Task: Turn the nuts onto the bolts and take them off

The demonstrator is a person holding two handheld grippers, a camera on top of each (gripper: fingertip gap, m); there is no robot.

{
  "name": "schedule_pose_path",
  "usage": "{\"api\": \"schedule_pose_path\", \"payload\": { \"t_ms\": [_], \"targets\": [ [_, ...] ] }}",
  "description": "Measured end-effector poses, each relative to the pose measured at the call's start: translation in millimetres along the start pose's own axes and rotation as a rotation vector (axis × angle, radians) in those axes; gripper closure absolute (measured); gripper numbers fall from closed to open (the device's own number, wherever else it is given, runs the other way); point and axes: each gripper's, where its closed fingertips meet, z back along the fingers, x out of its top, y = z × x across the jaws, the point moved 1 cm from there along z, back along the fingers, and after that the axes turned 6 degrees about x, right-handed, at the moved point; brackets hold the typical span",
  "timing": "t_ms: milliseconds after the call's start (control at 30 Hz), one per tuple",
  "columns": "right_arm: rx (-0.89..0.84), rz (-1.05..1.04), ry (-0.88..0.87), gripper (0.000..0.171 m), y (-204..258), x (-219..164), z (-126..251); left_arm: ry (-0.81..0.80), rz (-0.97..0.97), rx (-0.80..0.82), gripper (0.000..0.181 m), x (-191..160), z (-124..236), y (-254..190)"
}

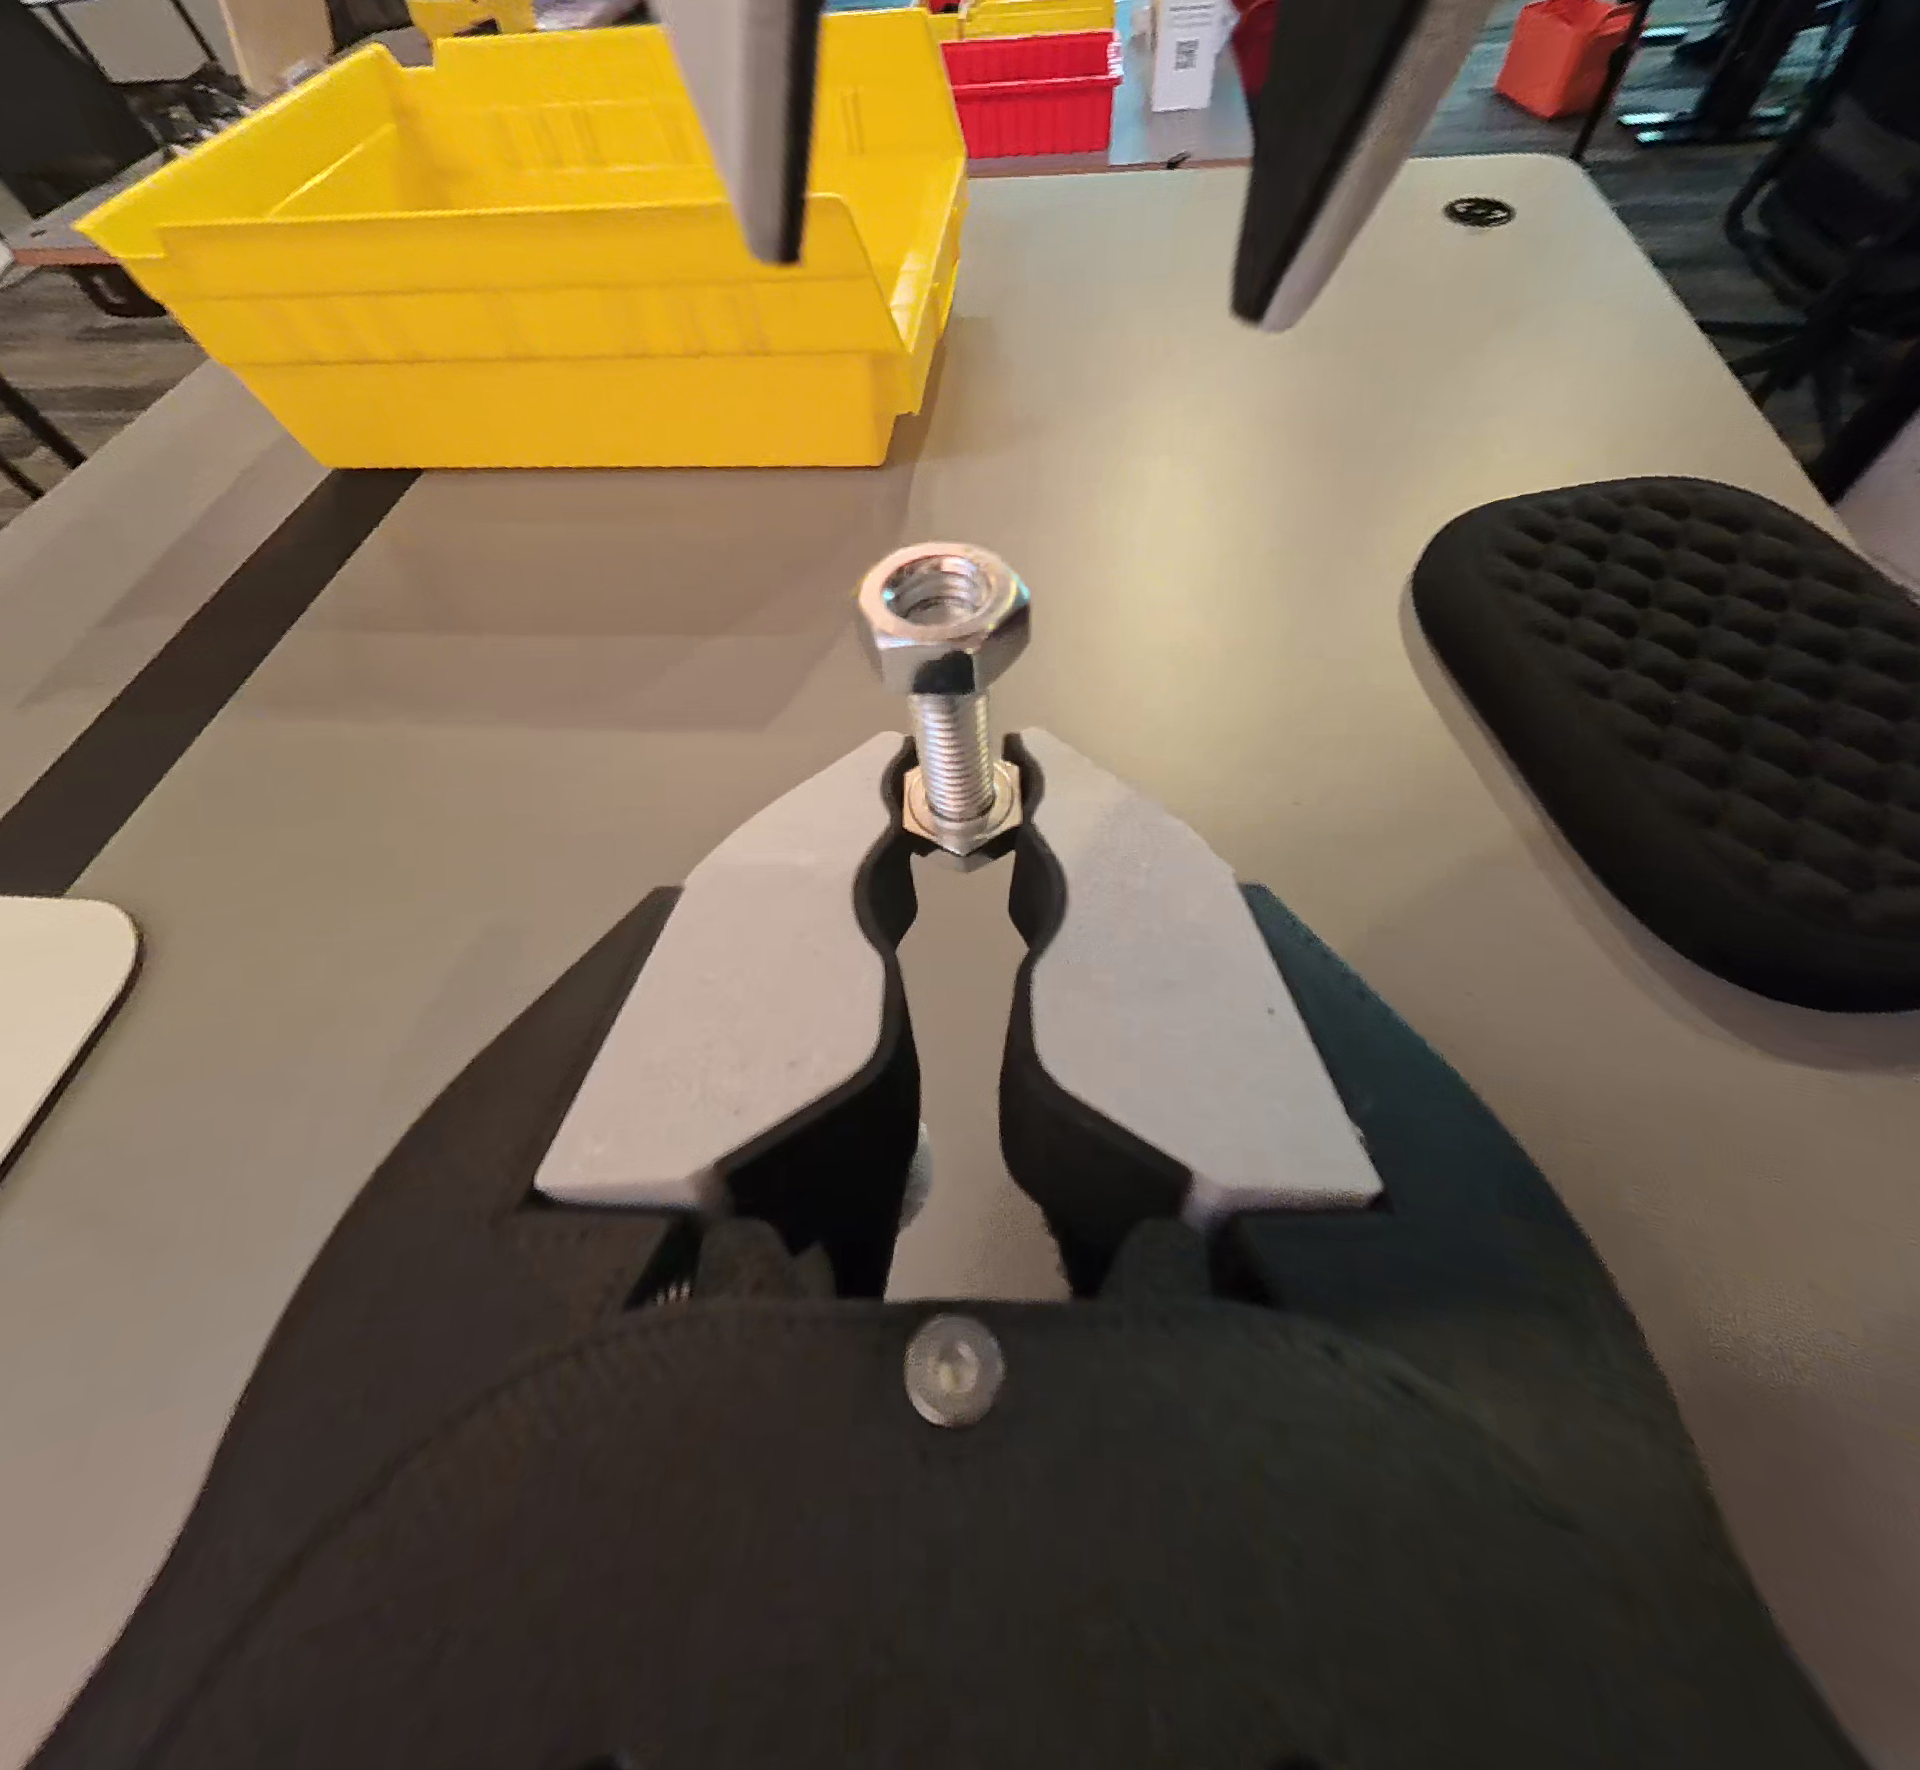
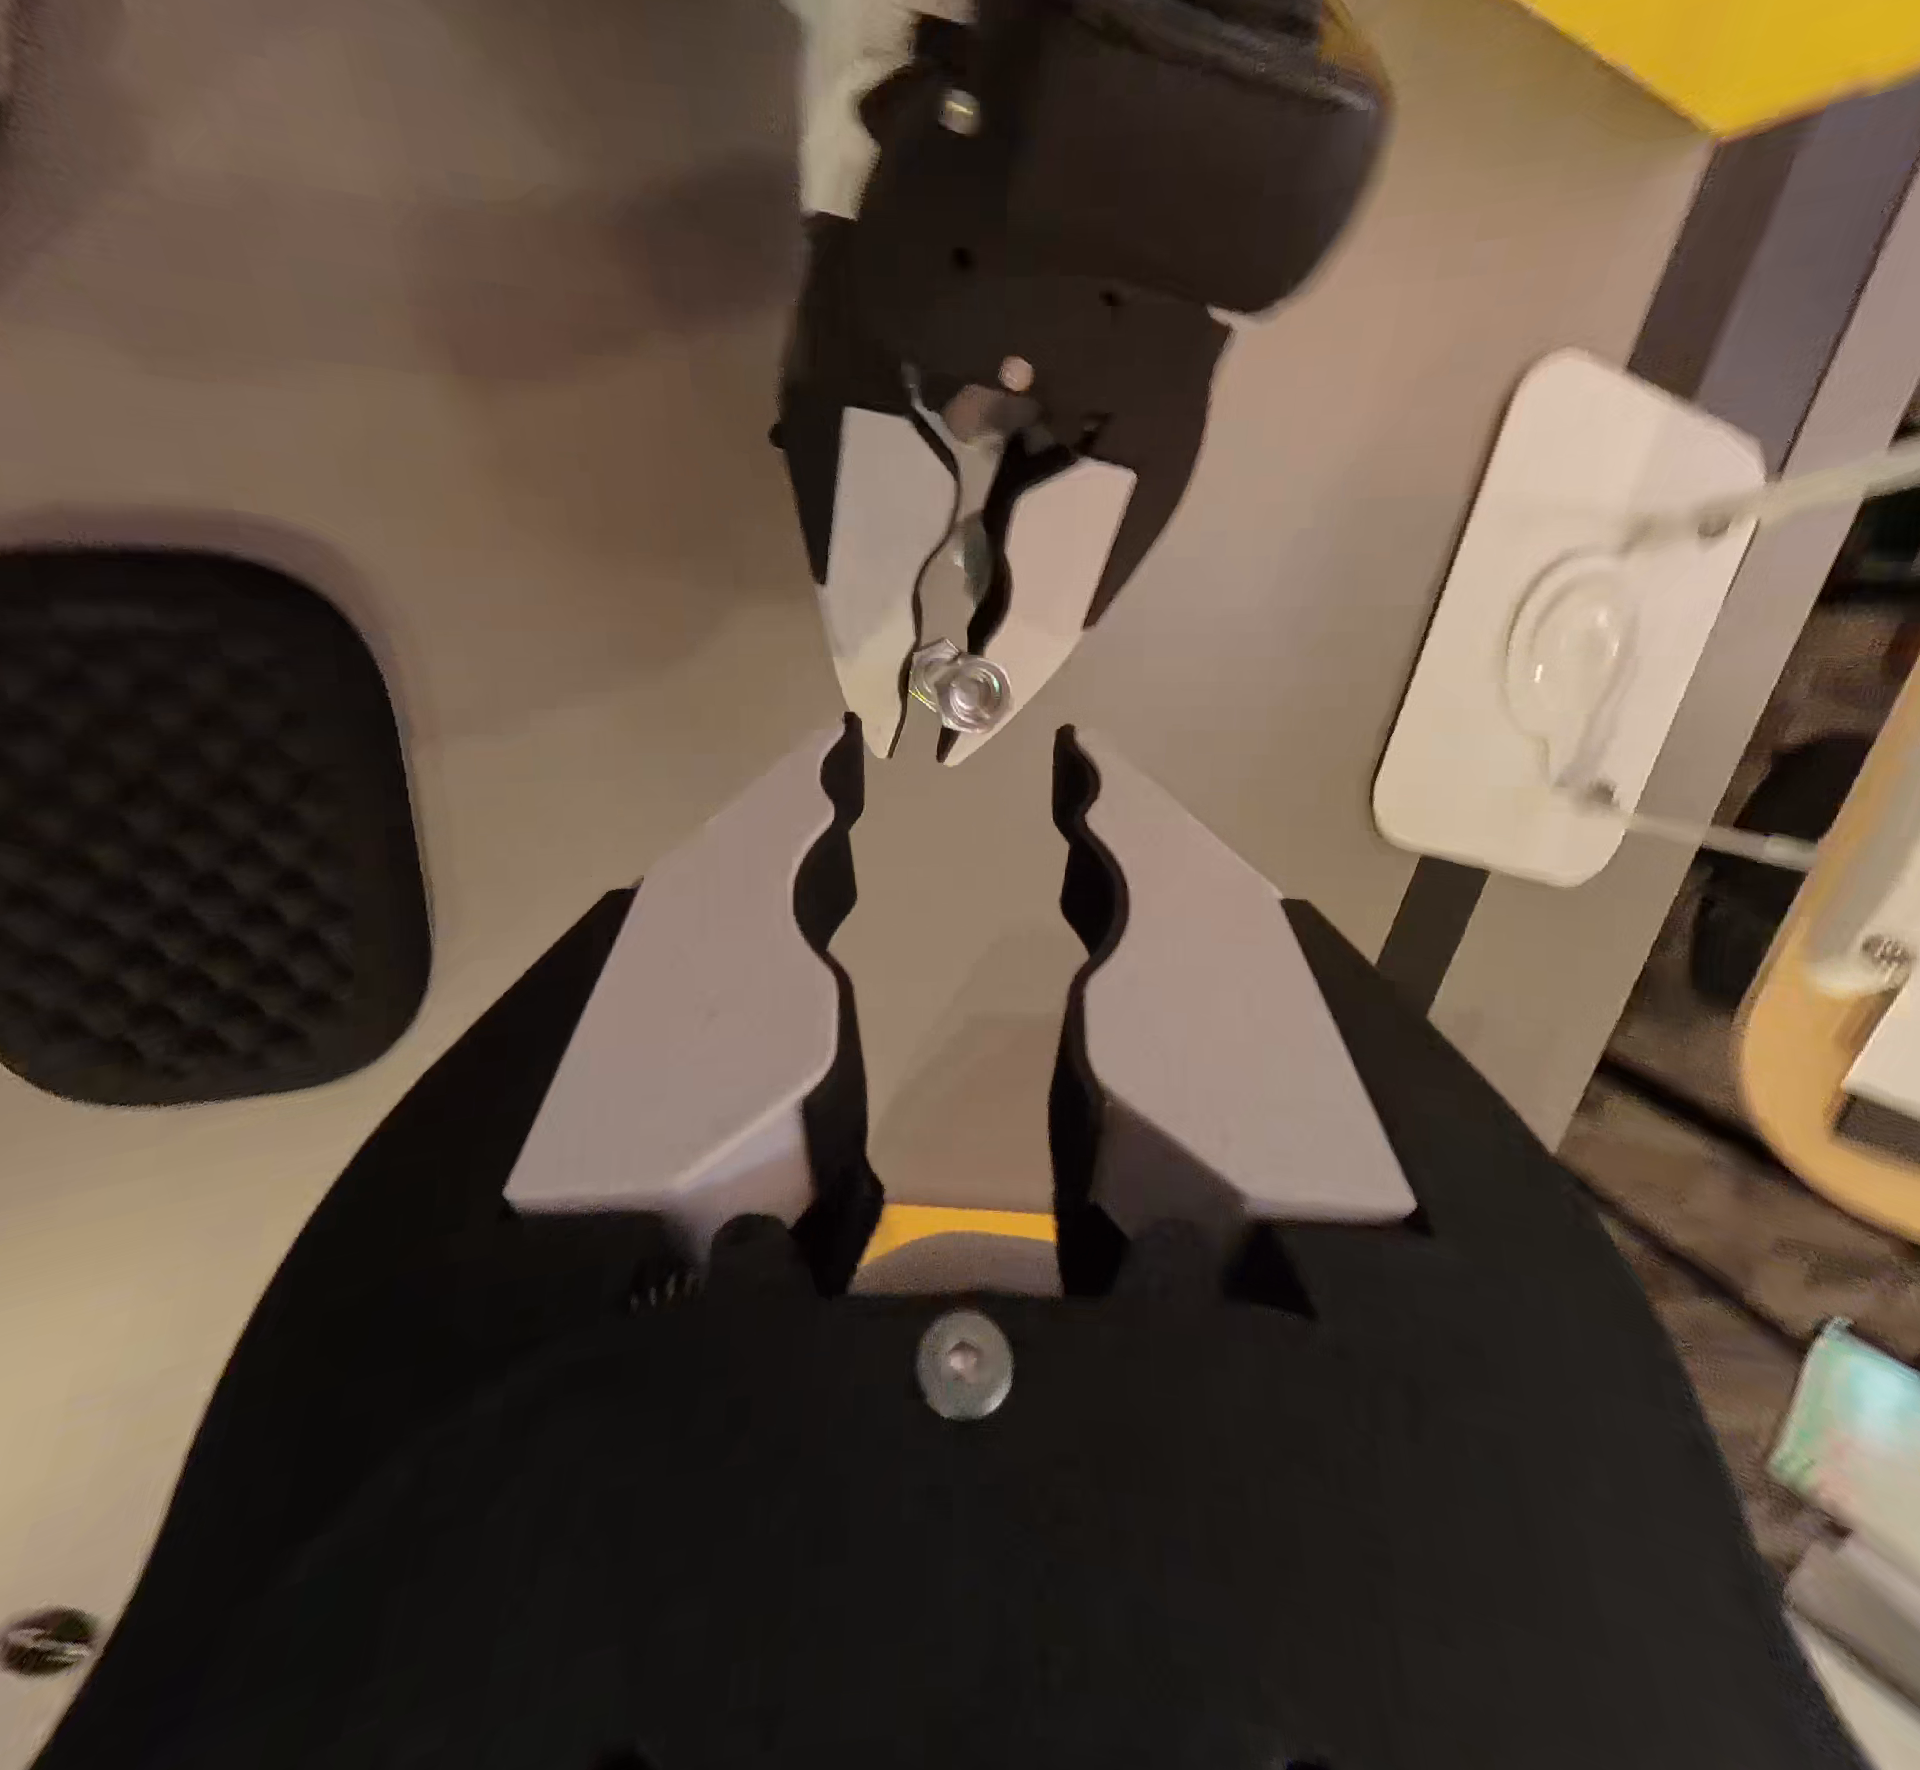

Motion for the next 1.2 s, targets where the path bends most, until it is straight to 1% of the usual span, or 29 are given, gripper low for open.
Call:
{"api": "schedule_pose_path", "payload": {
  "t_ms": [200,367,500,600,667,733,833,933,1067,1200],
  "targets": [
    [0.063,0.311,0.067,0.138,15,5,-6,-0.06,-0.011,-0.132,0.167,7,10,-15],
    [0.066,0.478,0.061,0.135,24,17,-12,-0.107,-0.028,-0.257,0.167,15,23,-31],
    [0.073,0.517,0.034,0.139,26,27,-12,-0.128,-0.067,-0.304,0.167,18,28,-40],
    [0.096,0.534,0.038,0.142,27,27,-15,-0.122,-0.087,-0.303,0.167,18,28,-42],
    [0.109,0.54,0.041,0.148,28,26,-19,-0.121,-0.093,-0.3,0.167,18,28,-42],
    [0.115,0.537,0.038,0.153,27,26,-20,-0.107,-0.105,-0.296,0.167,16,27,-43],
    [0.118,0.528,0.035,0.154,26,26,-20,-0.106,-0.108,-0.287,0.167,16,27,-42],
    [0.112,0.468,0.04,0.154,23,26,-20,-0.111,-0.099,-0.269,0.167,17,26,-38],
    [0.087,0.285,0.045,0.154,13,24,-22,-0.103,-0.087,-0.217,0.167,16,24,-28],
    [0.083,0.01,0.04,0.154,6,21,-27,-0.083,-0.091,-0.169,0.167,13,20,-22]
  ]
}}
